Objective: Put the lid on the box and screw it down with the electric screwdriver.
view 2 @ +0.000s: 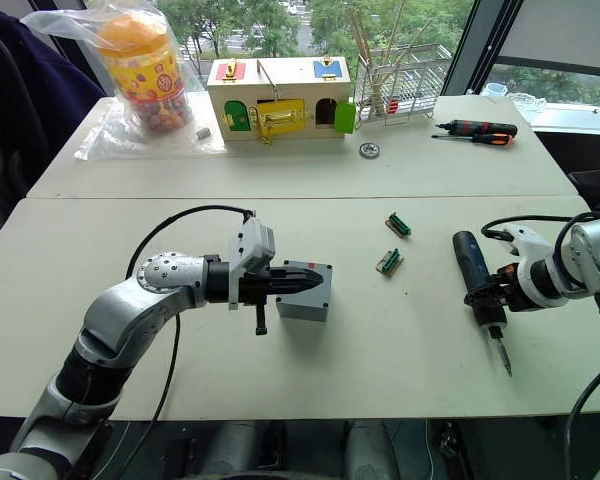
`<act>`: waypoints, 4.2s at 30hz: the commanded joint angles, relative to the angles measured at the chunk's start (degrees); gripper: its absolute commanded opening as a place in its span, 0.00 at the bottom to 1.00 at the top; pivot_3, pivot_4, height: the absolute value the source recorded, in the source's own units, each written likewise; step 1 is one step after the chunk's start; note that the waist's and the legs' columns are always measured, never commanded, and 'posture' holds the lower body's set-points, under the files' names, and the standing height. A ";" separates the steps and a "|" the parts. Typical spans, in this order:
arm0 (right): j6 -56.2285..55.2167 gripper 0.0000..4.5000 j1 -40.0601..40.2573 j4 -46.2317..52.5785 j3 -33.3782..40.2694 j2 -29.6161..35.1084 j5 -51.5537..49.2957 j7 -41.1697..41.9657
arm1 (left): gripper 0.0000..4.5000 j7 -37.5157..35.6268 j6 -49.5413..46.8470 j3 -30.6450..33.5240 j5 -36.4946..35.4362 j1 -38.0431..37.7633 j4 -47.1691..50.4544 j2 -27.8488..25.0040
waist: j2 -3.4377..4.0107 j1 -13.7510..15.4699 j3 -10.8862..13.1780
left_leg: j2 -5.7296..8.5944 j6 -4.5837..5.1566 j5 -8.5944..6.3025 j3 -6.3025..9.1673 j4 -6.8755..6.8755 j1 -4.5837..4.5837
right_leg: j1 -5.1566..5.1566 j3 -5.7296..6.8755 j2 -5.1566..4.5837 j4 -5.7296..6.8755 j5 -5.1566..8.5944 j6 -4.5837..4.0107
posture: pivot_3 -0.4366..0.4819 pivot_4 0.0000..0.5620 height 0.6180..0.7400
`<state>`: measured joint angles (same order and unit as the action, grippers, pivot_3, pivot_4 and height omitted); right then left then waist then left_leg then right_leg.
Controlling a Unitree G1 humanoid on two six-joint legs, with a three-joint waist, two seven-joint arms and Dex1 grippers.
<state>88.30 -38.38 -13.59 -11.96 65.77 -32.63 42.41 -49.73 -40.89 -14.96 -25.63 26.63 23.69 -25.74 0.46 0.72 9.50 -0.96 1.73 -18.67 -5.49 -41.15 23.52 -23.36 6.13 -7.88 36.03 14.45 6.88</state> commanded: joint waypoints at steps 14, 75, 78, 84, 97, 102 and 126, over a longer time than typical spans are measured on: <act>4.20 0.40 -21.30 5.47 50.70 -23.02 0.46 -20.17 | 0.00 -10.41 5.58 4.70 -1.76 5.88 -14.74 -5.09 | 0.53 -0.09 0.21 | -0.04 -0.24 0.14 -0.35 0.31 0.73 | -0.95 0.05 0.25 0.18 -0.05 -0.05 | 0.48 0.27 0.76; -59.14 0.40 29.12 37.61 8.39 -43.77 5.81 -10.44 | 0.00 -15.16 7.44 -5.73 8.46 6.48 -18.93 -6.19 | -0.17 -1.36 -0.99 | 0.00 -0.23 0.20 0.06 0.40 -0.27 | 0.17 0.14 0.22 0.07 -0.05 -0.08 | 0.48 0.27 0.76; -59.62 0.40 29.55 37.43 8.51 -43.71 5.83 -10.43 | 0.00 -15.07 7.27 -5.81 8.59 6.19 -18.64 -6.18 | -0.20 -1.25 -1.08 | -0.02 -0.21 0.19 0.12 0.40 -0.35 | 0.29 0.15 0.20 0.05 -0.05 -0.08 | 0.48 0.27 0.76; -60.42 0.40 30.57 37.32 8.15 -43.70 6.27 -10.73 | 0.00 -15.02 6.89 -6.07 8.70 5.96 -18.35 -6.11 | -0.22 -1.27 -1.28 | -0.03 -0.17 0.16 0.15 0.40 -0.36 | 0.31 0.16 0.19 0.05 -0.05 -0.08 | 0.48 0.27 0.76; -61.67 0.40 32.15 35.44 8.21 -43.51 7.96 -11.54 | 0.00 -15.22 6.78 -6.26 8.95 6.11 -18.57 -5.96 | -0.23 -1.27 -1.48 | -0.04 -0.08 0.07 0.20 0.55 -1.00 | 0.94 0.18 0.13 -0.11 0.02 -0.14 | 0.48 0.27 0.76; -61.70 0.40 31.88 35.30 8.27 -43.71 7.97 -11.73 | 0.00 -15.19 6.83 -6.22 9.02 6.15 -18.65 -5.87 | -0.25 -1.27 -1.49 | -0.04 -0.07 0.06 0.20 0.57 -1.03 | 0.95 0.17 0.10 -0.14 0.04 -0.18 | 0.48 0.27 0.76; -34.11 0.40 3.37 36.53 38.90 -32.32 -33.24 -34.30 | 0.00 -9.21 5.31 4.10 1.52 6.39 -20.60 1.65 | 0.19 -0.30 -0.90 | 0.12 0.02 0.04 0.25 0.19 0.03 | -0.03 0.33 -0.41 0.02 0.03 -0.20 | 0.48 0.27 0.76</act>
<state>51.38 -34.29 23.74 23.25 31.79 -61.26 11.21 -59.70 -34.81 -14.26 -21.58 32.06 2.13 -24.17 0.65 0.43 8.60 -0.85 1.75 -18.63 -5.21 -40.95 23.59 -23.40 6.53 -8.21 36.05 14.48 6.68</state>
